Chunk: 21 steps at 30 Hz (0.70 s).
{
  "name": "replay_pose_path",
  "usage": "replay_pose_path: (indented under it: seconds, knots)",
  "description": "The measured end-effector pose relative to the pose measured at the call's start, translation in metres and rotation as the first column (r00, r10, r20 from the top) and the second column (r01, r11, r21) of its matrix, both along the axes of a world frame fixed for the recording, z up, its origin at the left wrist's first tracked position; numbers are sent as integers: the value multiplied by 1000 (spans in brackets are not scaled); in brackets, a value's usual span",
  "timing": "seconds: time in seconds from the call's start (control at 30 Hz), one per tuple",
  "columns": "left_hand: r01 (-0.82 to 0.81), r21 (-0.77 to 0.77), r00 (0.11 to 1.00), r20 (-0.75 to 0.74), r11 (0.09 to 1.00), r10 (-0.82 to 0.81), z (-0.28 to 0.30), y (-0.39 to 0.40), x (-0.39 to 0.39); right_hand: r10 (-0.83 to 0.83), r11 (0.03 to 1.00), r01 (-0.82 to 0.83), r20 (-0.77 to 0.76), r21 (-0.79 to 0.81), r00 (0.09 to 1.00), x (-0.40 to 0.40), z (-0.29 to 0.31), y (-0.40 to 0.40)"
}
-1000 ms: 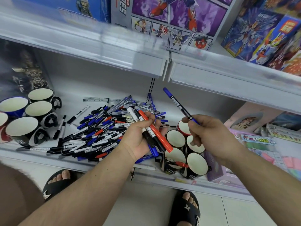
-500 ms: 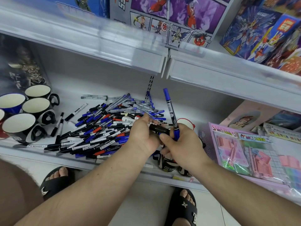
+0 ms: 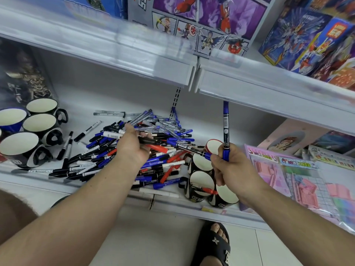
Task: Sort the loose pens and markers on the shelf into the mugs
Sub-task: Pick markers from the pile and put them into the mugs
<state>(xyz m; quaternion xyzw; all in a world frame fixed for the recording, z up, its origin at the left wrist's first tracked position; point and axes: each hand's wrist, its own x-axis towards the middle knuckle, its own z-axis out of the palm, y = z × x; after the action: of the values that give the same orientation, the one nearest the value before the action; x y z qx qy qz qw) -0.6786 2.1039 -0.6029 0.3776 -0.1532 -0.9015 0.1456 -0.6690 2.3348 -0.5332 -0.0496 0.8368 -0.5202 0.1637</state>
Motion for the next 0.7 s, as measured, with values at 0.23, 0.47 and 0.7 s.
replay_pose_path:
  seconds: [0.23,0.47,0.7]
  knots:
    - [464,-222,879,-5,858,-477,-23,60,29,11,999,-13,57,37,998,0,-26,0]
    - [500,-288,842,-60,817,-536,-14,68,23,153,987,-161,189,29,970,7,-29,-5]
    - [494,-498,802,-54,713,-594,-5,83,23,268,919,-326,256,223,929,8,-26,-7]
